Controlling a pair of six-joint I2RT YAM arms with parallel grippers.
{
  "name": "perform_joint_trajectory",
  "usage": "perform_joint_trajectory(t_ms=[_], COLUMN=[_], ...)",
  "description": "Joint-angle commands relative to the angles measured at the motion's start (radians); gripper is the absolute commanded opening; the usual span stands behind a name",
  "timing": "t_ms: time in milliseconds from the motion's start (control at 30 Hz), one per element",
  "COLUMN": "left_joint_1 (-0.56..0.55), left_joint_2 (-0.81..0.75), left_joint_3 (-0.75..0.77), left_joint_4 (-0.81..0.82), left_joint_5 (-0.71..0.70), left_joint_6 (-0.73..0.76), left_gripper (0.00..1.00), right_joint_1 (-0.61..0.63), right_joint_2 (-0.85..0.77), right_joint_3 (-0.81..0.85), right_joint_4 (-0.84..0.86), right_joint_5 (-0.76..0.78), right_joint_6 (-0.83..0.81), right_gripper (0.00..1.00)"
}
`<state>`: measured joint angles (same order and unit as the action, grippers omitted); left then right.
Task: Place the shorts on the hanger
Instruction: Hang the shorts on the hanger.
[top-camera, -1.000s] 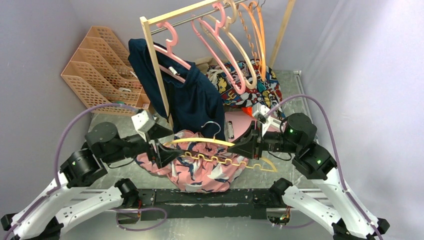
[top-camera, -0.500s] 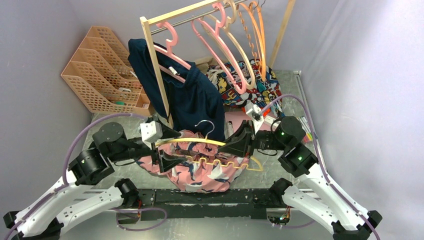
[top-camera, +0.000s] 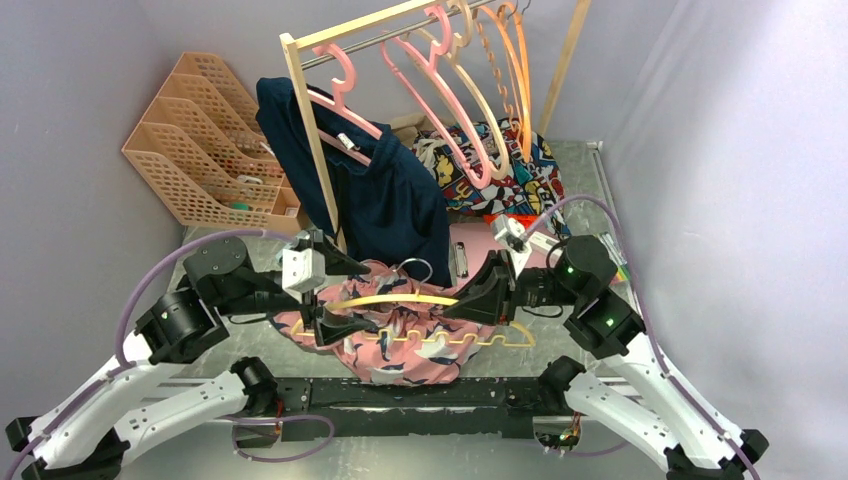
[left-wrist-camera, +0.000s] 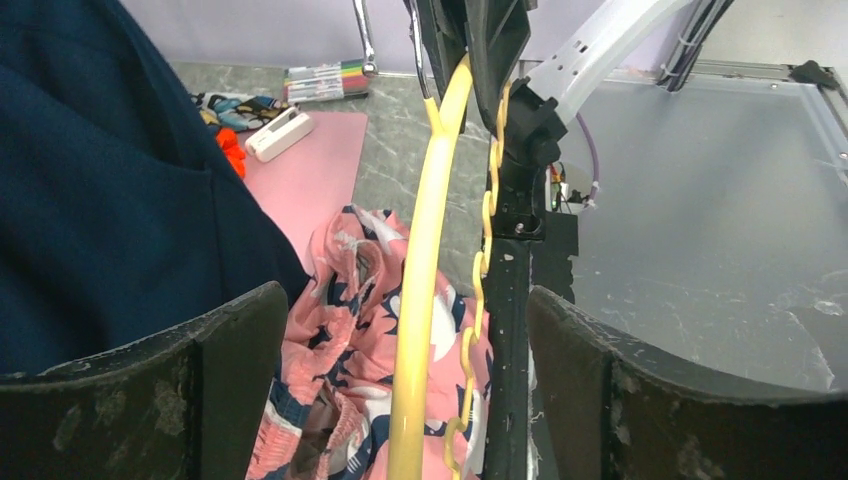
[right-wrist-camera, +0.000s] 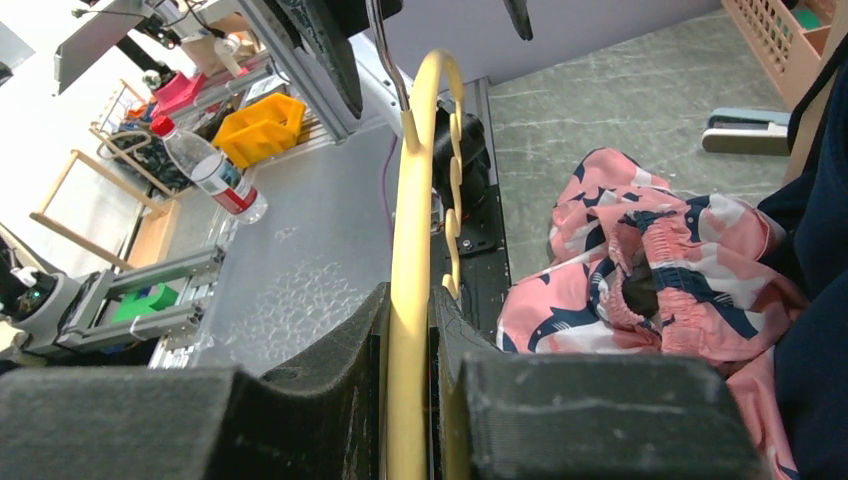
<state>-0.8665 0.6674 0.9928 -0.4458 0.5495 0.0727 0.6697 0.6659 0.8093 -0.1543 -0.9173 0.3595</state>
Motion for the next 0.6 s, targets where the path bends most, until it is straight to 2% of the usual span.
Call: perform_joint_trajectory(t_ms=[0, 167, 267, 367, 467, 567], left_joint_1=[0.004, 0.004, 0.004, 0.004, 0.004, 0.004], left_joint_2=[0.033, 0.094, 0.130, 0.156, 0.177, 0.169], left_joint_3=[0.042, 0.042, 0.056, 0.064, 0.070, 0.049], left_joint_4=[-0.003, -0.016, -0.026, -0.032, -0.042, -0.029], left_joint_5=[0.091, 0.172, 0.189, 0.207, 0.188, 0.121], left_joint_6=[0.035, 0.033, 0.037, 0.044, 0.054, 0.038], left_gripper=[0.90, 0.78, 0.66, 0.45, 0.10, 0.07], right_joint_1=[-0.002, -0.002, -0.002, -0.002, -0.002, -0.002], right_joint_2=[-0.055, -0.085, -0.089, -0.080, -0.060, -0.044], right_joint_3=[0.007, -0.014, -0.029, -0.020, 0.009, 0.036], right_joint_4=[-0.012, 0.000, 0.017, 0.002, -0.047, -0.100], right_joint_5=[-0.012, 0.005, 0.002, 0.001, -0.002, 0.017], right_joint_6=[-0.013, -0.009, -0.006, -0.026, -0.060, -0.080], right_gripper=[0.00, 0.00, 0.00, 0.00, 0.00, 0.00])
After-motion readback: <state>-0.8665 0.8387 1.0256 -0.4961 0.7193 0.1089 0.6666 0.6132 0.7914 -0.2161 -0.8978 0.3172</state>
